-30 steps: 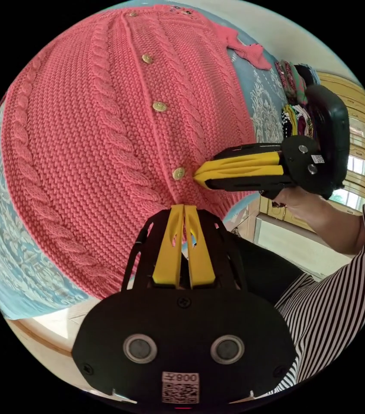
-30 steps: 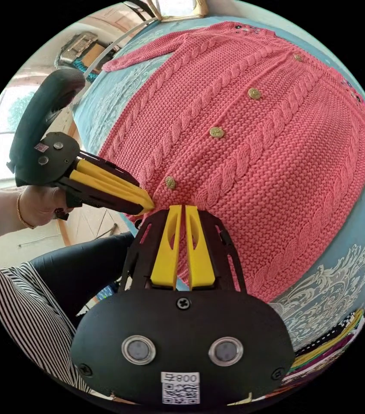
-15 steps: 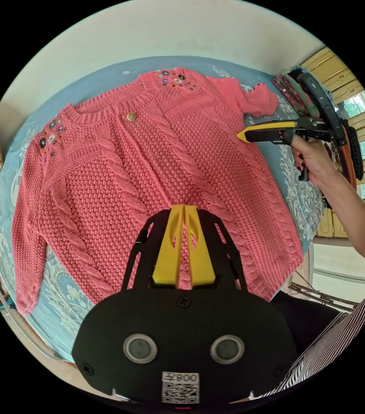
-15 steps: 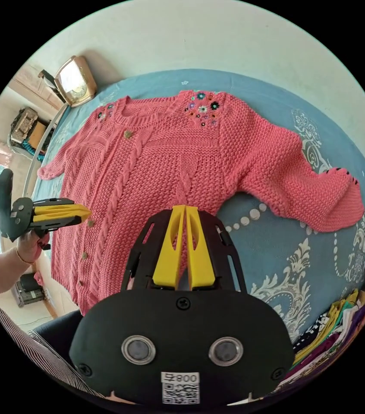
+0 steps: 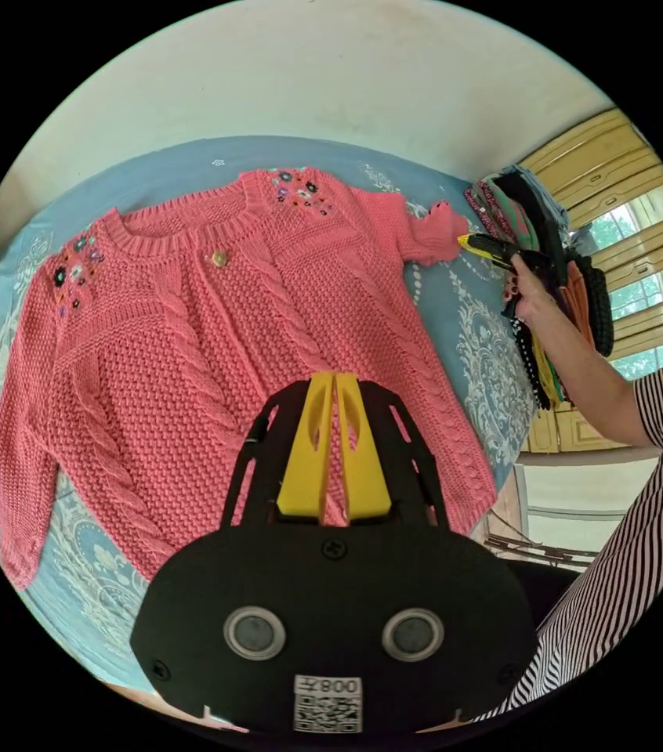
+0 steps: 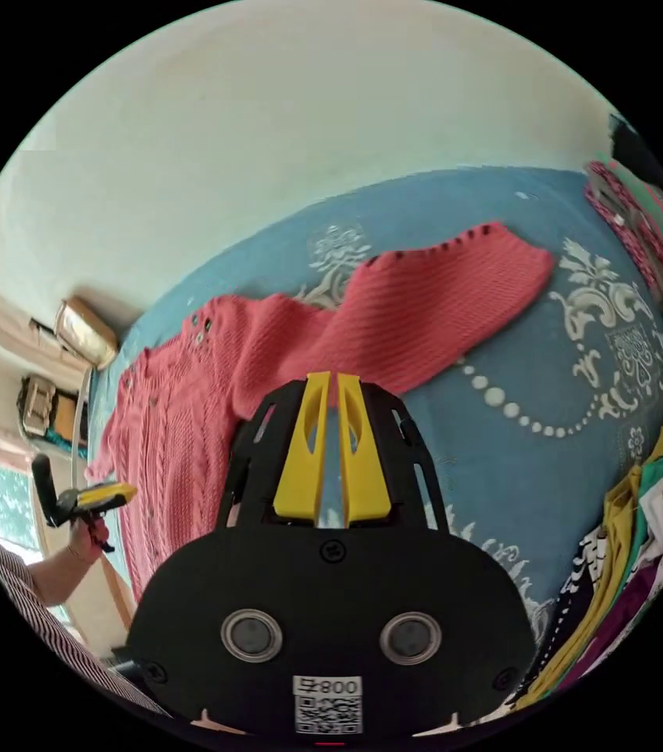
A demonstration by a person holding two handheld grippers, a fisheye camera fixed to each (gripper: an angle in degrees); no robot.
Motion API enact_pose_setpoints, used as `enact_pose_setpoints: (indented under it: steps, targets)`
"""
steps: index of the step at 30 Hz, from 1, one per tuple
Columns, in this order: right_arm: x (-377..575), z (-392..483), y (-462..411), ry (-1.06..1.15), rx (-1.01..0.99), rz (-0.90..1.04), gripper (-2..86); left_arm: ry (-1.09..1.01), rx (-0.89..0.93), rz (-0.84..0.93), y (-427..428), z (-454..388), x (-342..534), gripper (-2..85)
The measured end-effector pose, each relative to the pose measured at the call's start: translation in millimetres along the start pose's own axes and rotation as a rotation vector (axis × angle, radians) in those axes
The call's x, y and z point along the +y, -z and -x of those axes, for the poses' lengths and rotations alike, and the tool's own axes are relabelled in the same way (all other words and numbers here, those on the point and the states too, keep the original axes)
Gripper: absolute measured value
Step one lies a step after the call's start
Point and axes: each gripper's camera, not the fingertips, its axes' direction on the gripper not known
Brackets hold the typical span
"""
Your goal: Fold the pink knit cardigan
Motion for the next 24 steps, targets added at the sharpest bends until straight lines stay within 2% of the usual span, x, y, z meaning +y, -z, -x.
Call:
enact_pose_setpoints:
  steps: [2,5,8,13,18,21,24]
  targets:
    - [-22.0,-93.6,22.9,-0.205,-0.031,-0.087,5.9,-0.048,0.027,0.004,-8.3,-5.7,-21.2,0.2]
    - [-44.9,-182.4,38.9,-0.383,-0.091,-0.159,7.8,-0.117,0.078,-0.008,-21.8,-13.5,-52.2,0.2]
    - [-67.2,-231.2,42.7,-0.456,-0.055,-0.166,8.3,-0.179,0.151,-0.052,-32.9,-18.9,-88.5,0.2]
    - [-93.0,-269.3,29.6,-0.507,0.042,-0.111,8.0,-0.260,0.276,-0.076,-54.7,-22.3,-146.9,0.3]
    - [-94.0,-283.3,26.4,-0.476,0.034,-0.115,5.3,-0.300,0.314,-0.062,-68.6,-20.9,-178.0,0.7]
    - [-76.7,-276.4,43.9,-0.405,-0.137,-0.230,3.9,-0.307,0.359,-0.067,-69.5,-12.5,-192.4,1.6]
    - [-46.3,-235.8,69.9,-0.243,-0.299,-0.337,3.3,-0.282,0.469,-0.101,-66.9,2.0,-215.2,4.6]
